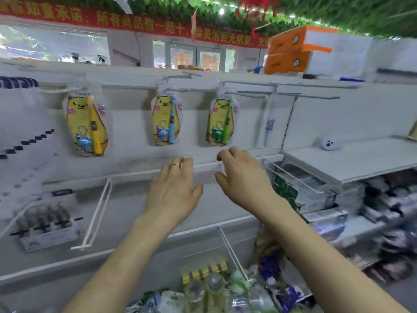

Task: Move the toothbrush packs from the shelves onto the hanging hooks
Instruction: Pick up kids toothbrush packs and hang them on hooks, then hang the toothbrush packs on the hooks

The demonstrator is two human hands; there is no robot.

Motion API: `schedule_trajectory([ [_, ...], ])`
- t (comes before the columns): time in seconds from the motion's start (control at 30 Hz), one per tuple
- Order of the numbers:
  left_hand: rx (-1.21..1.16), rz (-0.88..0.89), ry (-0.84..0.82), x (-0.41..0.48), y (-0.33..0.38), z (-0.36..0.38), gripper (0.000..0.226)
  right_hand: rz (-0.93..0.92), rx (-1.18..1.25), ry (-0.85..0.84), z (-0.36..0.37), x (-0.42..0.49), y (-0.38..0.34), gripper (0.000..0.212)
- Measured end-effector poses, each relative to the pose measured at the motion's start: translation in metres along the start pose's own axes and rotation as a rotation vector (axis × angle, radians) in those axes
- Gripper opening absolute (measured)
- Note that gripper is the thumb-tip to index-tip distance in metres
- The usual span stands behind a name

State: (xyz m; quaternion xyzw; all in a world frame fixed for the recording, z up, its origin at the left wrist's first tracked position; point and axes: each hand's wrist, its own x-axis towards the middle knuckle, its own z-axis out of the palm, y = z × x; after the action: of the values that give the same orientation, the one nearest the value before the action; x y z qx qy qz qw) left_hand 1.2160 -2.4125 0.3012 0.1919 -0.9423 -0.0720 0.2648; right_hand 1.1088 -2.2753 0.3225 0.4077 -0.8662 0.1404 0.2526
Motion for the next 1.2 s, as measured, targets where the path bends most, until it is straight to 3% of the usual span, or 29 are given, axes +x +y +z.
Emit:
schedule_trajectory([
  [0.17,0.073,0.198,-0.005,-0.005,0.136,0.037,0.076,0.217,-0.205,0.039,-0.036,-0.099,0.120,0.039],
  [0.43,0.053,0.574,-0.150,-0.051,0.365,0.133,0.082,0.531,-0.366,-0.120,-0.090,-0.273,0.301,0.057],
  [0.7,-0.028,0.844,-0.337,-0.101,0.557,0.234,0.082,0.907,-0.438,-0.179,-0.124,-0.424,0.443,0.050],
  [1.03,-0.120,1.190,-0.424,-0.078,0.787,0.381,0.082,1.314,-0.486,-0.292,-0.122,-0.518,0.631,0.057],
  [1.2,-0.207,1.339,-0.501,-0.048,0.904,0.448,0.085,1.502,-0.518,-0.263,-0.134,-0.526,0.736,0.057],
])
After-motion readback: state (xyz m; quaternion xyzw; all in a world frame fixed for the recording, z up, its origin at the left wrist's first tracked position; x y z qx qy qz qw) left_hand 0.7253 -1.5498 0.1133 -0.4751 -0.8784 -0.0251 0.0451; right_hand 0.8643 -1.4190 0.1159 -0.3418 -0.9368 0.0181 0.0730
